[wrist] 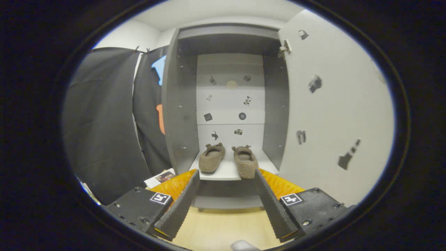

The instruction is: Open the shoe cabinet door, grab the shoes and put them into the shoe cabinet, then close the shoe cabinet door.

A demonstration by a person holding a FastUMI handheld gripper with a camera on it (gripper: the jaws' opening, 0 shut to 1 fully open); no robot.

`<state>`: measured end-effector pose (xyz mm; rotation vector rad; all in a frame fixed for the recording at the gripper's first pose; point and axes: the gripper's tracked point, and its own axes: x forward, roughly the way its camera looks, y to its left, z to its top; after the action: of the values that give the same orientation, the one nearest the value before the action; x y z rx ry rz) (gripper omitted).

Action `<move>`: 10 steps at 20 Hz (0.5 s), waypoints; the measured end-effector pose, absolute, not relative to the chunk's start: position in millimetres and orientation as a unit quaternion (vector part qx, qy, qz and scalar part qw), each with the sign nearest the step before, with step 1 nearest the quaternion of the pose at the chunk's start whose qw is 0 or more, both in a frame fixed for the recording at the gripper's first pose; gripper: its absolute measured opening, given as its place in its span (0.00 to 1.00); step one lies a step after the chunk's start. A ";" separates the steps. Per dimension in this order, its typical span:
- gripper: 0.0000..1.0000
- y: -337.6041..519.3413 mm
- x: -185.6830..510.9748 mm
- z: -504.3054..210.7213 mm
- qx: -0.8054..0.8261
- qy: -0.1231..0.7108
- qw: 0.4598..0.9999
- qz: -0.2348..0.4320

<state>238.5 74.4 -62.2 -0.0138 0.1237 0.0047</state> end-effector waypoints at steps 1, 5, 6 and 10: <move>0.99 68.4 218.6 -59.2 -0.006 0.057 0.998 0.000; 0.99 32.9 136.6 -54.9 -0.014 0.042 0.999 -0.019; 0.99 25.0 115.7 -57.6 -0.009 0.044 0.999 -0.024; 1.00 -43.0 54.7 -51.5 0.008 0.031 0.997 -0.071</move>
<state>54.7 -43.0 -51.5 0.0163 0.0622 -0.1426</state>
